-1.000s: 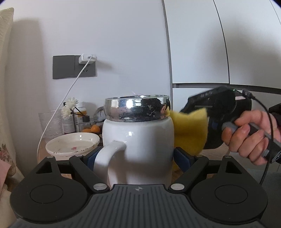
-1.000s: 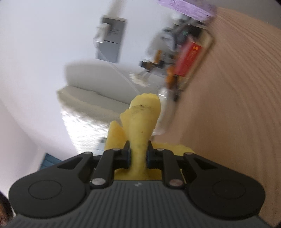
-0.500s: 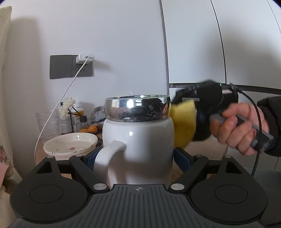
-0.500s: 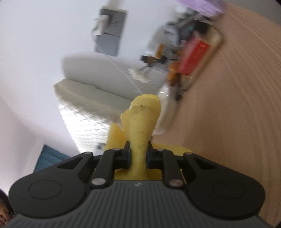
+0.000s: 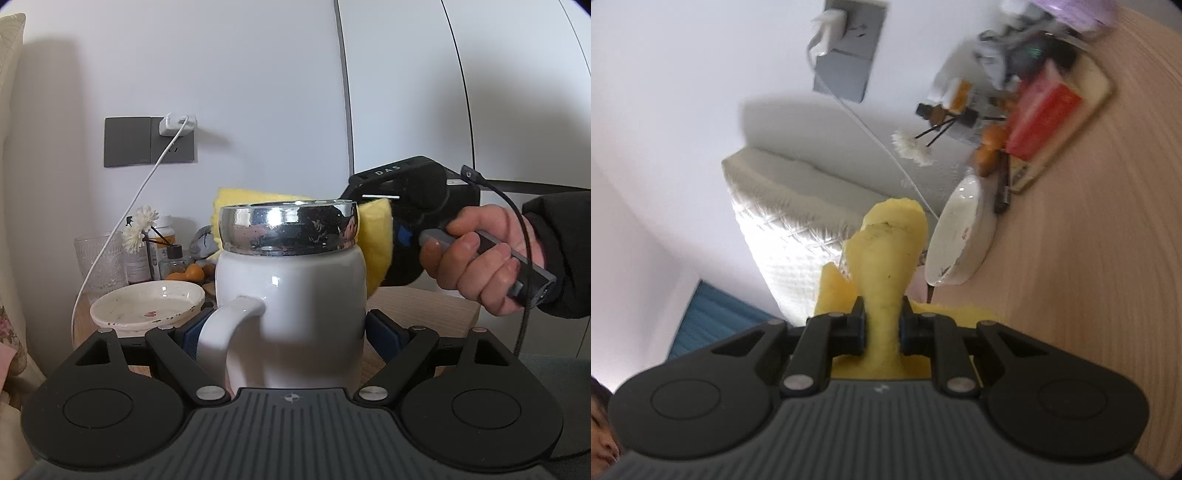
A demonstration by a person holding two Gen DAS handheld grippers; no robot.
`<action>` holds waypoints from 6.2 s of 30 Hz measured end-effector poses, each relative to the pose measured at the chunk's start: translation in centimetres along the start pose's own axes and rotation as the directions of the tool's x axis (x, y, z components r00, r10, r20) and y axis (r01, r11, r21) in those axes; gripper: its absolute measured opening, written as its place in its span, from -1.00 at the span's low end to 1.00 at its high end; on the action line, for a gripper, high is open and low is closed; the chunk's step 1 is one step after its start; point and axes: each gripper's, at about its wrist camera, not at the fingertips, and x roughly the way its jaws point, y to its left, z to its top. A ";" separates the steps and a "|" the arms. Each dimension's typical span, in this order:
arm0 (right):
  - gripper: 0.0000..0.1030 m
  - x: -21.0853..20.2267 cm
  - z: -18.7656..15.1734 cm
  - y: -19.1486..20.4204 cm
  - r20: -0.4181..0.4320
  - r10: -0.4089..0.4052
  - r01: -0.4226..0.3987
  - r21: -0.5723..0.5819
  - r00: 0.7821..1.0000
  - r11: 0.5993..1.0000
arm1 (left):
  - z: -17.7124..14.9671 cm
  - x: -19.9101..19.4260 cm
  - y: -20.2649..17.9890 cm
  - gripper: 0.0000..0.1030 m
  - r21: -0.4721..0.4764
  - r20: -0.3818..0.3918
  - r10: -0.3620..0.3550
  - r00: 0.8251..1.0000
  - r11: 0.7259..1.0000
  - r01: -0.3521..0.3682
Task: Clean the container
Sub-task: 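Rub the cloth along the mug's outer side with the right gripper, then wipe the cloth back over the mug rim with the right gripper, then release the mug with the left gripper while the right gripper lifts the cloth away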
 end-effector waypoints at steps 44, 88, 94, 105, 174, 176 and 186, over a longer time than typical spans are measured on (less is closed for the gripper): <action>-0.63 6.6 4.8 -1.7 -0.334 0.059 -0.089 -0.075 0.941 0.993 | -0.5 -0.2 2.0 0.72 -0.021 -0.001 -0.121 0.993 0.992 0.121; -0.62 -1.4 -4.7 -0.2 0.262 -0.145 0.118 0.116 0.954 0.986 | -0.5 0.0 -2.4 0.74 -0.037 -0.008 0.142 0.990 0.989 -0.142; -0.62 -1.8 -5.3 0.6 0.312 -0.103 0.089 0.060 0.945 0.994 | 0.1 0.4 -3.5 0.75 -0.035 -0.035 0.212 0.977 0.976 -0.213; -0.63 -2.0 -6.0 0.8 0.342 -0.088 0.057 0.099 0.935 0.993 | 0.9 1.3 -5.8 0.75 -0.064 -0.086 0.386 0.919 0.918 -0.391; -0.62 -2.5 -10.6 2.2 0.406 -0.142 0.124 0.071 0.903 0.990 | -0.8 -3.0 -7.0 -0.55 -0.103 -0.070 0.315 0.947 0.941 -0.321; -0.62 -2.3 -10.8 1.6 0.399 -0.165 0.140 0.092 0.902 0.986 | -0.9 -3.1 -7.0 -0.55 -0.104 -0.073 0.312 0.947 0.942 -0.318; -0.62 -2.2 -11.0 1.3 0.395 -0.169 0.142 0.099 0.903 0.985 | -1.0 -3.1 -6.1 0.07 -0.133 -0.075 0.356 0.931 0.922 -0.363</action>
